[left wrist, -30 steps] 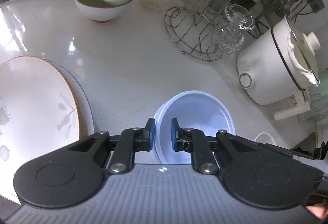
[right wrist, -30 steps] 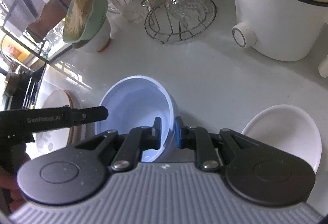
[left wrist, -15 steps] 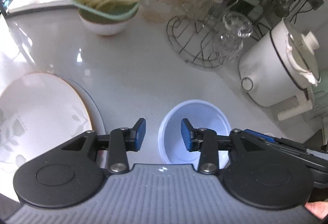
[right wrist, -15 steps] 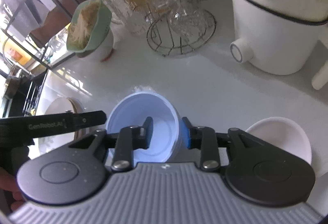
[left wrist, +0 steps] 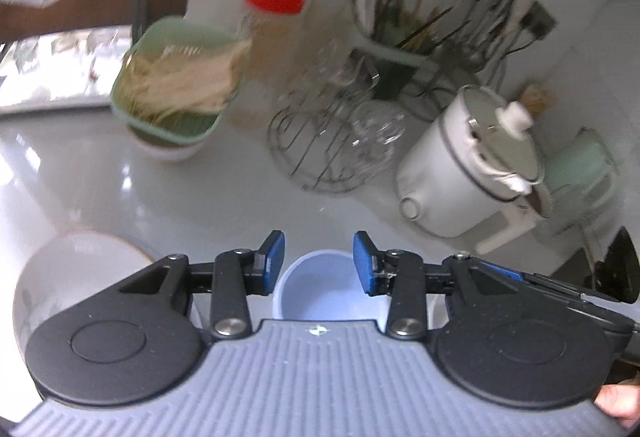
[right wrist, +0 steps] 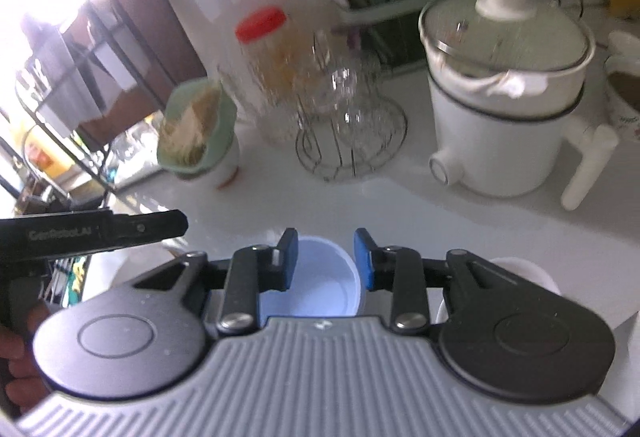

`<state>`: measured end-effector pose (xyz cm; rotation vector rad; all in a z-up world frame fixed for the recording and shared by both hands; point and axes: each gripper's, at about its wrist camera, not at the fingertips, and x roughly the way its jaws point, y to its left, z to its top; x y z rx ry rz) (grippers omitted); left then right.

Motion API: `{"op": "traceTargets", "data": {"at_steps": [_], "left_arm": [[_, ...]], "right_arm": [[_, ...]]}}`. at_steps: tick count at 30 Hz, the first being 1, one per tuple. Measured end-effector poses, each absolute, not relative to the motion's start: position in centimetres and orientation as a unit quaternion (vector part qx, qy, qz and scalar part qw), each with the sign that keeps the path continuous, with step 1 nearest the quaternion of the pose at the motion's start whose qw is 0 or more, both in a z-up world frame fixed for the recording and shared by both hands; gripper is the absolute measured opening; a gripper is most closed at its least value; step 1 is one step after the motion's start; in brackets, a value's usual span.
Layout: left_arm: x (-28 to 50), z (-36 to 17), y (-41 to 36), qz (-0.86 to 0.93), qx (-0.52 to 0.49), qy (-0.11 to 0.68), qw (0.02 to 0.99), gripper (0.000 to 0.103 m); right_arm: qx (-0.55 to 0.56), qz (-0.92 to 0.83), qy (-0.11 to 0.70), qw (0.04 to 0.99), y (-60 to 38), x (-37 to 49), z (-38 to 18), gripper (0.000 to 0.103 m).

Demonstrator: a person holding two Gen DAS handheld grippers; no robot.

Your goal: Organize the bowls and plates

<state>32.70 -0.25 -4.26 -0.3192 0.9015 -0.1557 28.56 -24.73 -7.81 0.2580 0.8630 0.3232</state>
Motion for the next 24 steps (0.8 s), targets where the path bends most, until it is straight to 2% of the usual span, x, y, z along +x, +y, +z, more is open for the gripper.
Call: {"op": "traceTargets", "data": {"at_steps": [15, 24], "left_arm": [[30.0, 0.5, 0.7, -0.145, -0.112, 0.388, 0.903, 0.043], [30.3, 1.8, 1.2, -0.163, -0.080, 0.370, 0.911, 0.043]], "right_arm": [[0.120, 0.098, 0.328, 0.932, -23.1, 23.8, -3.6, 0.034], [0.119, 0.064, 0.315, 0.939, -22.5, 22.0, -3.1, 0.034]]}}
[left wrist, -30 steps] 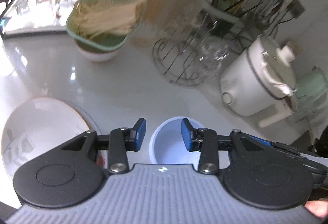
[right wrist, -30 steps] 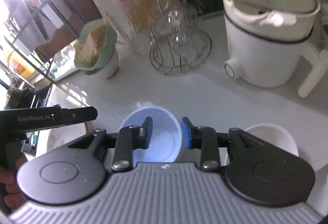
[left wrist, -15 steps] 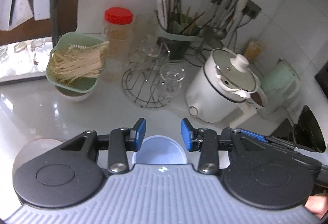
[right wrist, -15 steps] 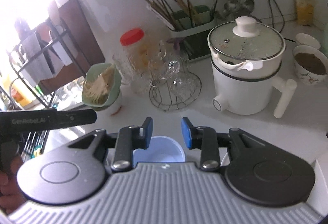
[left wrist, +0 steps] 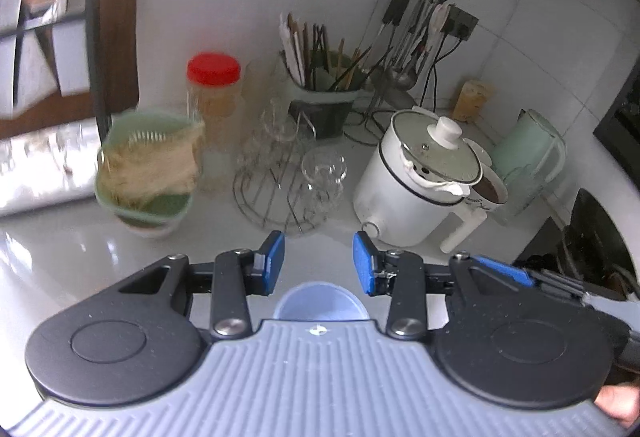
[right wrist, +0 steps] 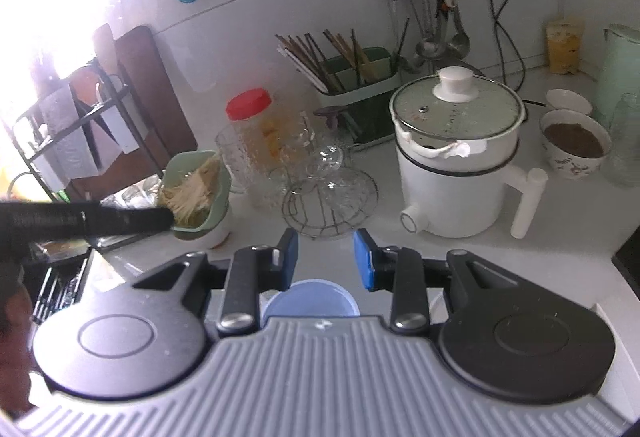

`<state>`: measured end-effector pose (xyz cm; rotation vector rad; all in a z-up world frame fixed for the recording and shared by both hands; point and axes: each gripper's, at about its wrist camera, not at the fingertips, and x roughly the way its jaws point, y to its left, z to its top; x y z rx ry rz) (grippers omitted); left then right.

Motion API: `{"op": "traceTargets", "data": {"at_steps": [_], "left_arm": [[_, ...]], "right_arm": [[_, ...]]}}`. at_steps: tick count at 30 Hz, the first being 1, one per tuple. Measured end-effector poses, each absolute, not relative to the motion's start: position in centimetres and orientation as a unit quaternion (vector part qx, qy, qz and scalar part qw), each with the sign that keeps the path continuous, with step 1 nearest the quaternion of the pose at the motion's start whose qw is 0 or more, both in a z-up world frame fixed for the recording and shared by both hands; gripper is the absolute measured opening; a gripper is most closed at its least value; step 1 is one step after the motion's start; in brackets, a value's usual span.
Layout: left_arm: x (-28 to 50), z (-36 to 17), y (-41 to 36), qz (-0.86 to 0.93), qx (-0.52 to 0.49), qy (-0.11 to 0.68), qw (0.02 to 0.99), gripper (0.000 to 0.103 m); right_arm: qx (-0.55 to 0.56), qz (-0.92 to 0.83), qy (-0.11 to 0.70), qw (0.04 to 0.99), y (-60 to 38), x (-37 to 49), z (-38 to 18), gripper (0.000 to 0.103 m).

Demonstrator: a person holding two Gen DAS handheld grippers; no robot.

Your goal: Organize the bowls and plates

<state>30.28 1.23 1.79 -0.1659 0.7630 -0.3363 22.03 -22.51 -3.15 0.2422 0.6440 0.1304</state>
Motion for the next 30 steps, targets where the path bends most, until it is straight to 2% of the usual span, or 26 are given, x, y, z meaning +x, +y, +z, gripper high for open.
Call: {"op": "traceTargets", "data": {"at_steps": [6, 13, 17, 30], "left_arm": [[29.3, 2.8, 1.4, -0.180, -0.075, 0.354, 0.915, 0.043], [27.6, 1.5, 0.4, -0.208, -0.068, 0.372, 0.902, 0.043], [27.0, 0.1, -0.6, -0.220, -0.073, 0.387, 0.892, 0.044], [29.7, -1.6, -7.7, -0.247, -0.062, 0.410, 0.876, 0.054]], "right_arm": [[0.117, 0.031, 0.308, 0.944, -22.1, 19.9, -3.2, 0.034], [0.113, -0.006, 0.308, 0.945, -22.3, 17.3, -3.4, 0.034], [0.114, -0.027, 0.317, 0.941, -22.8, 16.4, -4.0, 0.045], [0.138, -0.095, 0.324, 0.931, -29.7, 17.3, -6.0, 0.050]]}}
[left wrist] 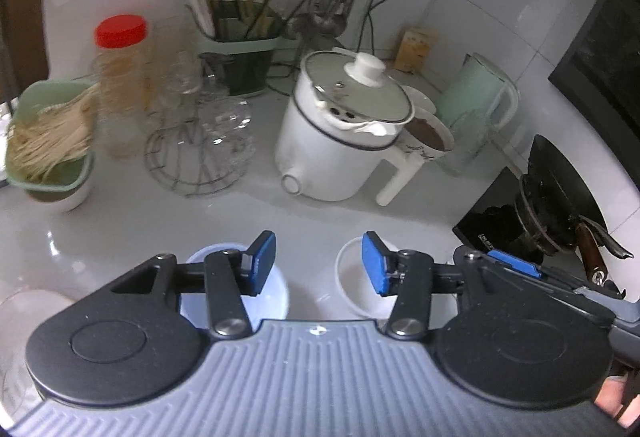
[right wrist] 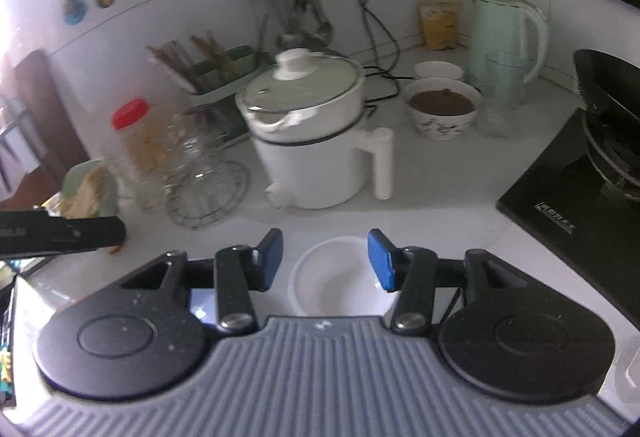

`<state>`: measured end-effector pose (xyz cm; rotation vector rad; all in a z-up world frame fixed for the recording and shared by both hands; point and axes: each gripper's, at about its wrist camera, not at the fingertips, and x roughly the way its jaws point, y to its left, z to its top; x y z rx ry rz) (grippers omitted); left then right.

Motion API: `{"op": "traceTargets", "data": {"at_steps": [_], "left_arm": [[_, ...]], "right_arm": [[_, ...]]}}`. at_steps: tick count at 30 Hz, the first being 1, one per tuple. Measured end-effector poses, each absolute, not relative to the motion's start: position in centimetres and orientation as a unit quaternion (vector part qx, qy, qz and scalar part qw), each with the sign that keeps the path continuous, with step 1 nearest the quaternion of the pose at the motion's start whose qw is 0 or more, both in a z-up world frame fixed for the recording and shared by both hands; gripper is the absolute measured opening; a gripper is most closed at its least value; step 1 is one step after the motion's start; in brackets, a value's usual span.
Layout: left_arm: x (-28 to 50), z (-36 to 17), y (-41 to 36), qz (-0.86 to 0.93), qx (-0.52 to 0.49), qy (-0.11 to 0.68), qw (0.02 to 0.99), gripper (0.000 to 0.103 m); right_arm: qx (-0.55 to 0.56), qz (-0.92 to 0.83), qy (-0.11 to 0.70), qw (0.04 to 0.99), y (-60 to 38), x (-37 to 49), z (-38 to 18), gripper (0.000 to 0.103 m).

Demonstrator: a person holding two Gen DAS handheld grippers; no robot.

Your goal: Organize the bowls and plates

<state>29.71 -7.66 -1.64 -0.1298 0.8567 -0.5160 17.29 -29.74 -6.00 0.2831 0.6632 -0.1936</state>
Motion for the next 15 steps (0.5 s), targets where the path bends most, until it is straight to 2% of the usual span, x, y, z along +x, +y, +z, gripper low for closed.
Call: {"op": "traceTargets", "data": {"at_steps": [6, 7, 8, 10, 15], "left_arm": [[32.0, -3.8, -11.9, -0.252, -0.036, 0.431, 0.866, 0.054], [32.4, -4.3, -12.5, -0.253, -0.035, 0.437, 0.863, 0.054], [32.7, -4.8, -13.0, -0.254, -0.032, 0.442, 0.860, 0.054], [33.2, -5.8, -13.9, -0.250, -0.017, 0.451, 0.856, 0.054], [34.5, -8.2, -14.9, -0.248, -0.016, 0.473, 0.845, 0.054]], "right_arm": [[0.149, -0.110, 0.345, 0.920, -32.9, 19.0, -8.3, 0.050], [0.151, -0.109, 0.351, 0.918, -33.3, 19.2, -8.7, 0.056], [0.152, -0.106, 0.355, 0.916, -33.6, 19.4, -9.2, 0.069], [0.155, -0.103, 0.362, 0.914, -34.1, 19.8, -10.2, 0.081], [0.174, -0.097, 0.380, 0.903, -35.4, 20.9, -12.5, 0.080]]}}
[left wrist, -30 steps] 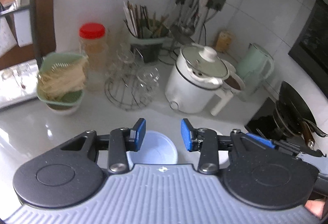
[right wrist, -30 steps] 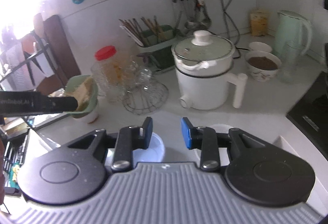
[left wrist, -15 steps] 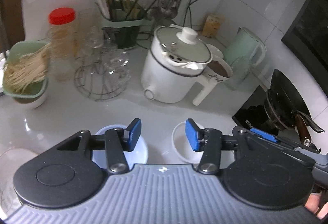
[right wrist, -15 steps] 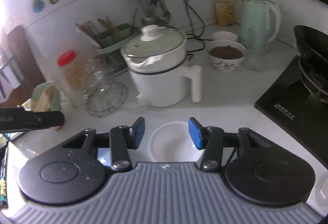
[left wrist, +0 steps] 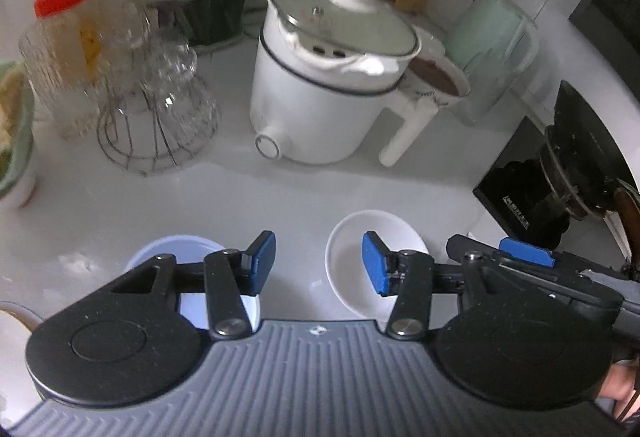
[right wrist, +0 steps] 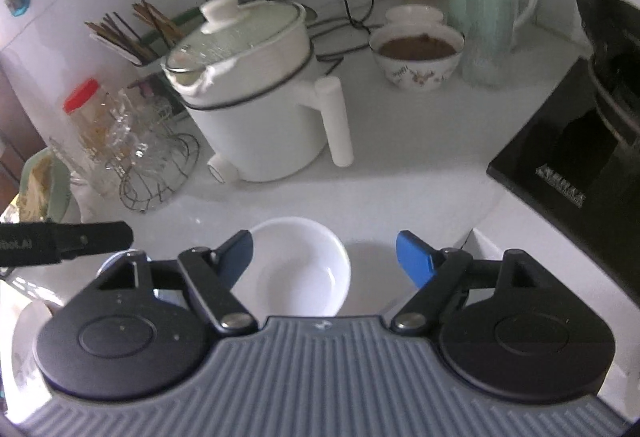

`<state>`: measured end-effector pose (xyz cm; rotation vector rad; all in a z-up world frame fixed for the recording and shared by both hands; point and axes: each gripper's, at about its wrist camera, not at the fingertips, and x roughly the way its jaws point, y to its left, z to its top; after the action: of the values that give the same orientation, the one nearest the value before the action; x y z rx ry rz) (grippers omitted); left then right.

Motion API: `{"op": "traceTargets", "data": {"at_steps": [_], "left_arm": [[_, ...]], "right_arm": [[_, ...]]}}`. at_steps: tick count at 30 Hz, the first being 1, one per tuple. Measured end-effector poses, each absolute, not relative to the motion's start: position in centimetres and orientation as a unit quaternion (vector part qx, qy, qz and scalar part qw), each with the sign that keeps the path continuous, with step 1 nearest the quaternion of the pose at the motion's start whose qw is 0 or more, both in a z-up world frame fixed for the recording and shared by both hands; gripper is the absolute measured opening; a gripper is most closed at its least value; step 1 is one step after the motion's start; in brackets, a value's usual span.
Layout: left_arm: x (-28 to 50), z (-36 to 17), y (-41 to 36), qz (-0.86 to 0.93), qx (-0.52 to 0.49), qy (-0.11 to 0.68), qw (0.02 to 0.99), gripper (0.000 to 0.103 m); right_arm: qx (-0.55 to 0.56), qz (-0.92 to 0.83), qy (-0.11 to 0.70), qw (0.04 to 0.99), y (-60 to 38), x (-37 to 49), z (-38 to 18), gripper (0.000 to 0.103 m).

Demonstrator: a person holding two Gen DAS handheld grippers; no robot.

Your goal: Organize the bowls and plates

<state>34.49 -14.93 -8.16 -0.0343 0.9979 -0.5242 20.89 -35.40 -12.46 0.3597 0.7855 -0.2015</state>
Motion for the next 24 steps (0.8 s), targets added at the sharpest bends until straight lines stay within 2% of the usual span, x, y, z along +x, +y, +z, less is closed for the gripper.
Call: {"op": "traceTargets", "data": {"at_steps": [9, 11, 13, 16, 24], "left_arm": [[35.2, -9.9, -17.3, -0.252, 0.002, 0.494, 0.832, 0.054], [35.3, -10.2, -17.8, -0.253, 0.002, 0.496, 0.830, 0.054], [35.4, -10.6, -18.4, -0.257, 0.003, 0.499, 0.827, 0.054], [35.6, -11.2, -19.4, -0.260, 0.016, 0.498, 0.827, 0.054], [36.7, -14.6, -21.8, -0.249, 0.057, 0.541, 0.802, 0.053]], "right_arm": [[0.194, -0.085, 0.393, 0.895, -37.0, 22.1, -15.2, 0.079], [0.197, -0.080, 0.399, 0.892, -37.2, 22.3, -15.7, 0.070], [0.198, -0.077, 0.405, 0.889, -37.4, 22.6, -16.1, 0.067], [0.207, -0.072, 0.419, 0.881, -37.7, 23.1, -16.9, 0.056], [0.221, -0.045, 0.441, 0.869, -37.8, 23.7, -18.5, 0.041]]}}
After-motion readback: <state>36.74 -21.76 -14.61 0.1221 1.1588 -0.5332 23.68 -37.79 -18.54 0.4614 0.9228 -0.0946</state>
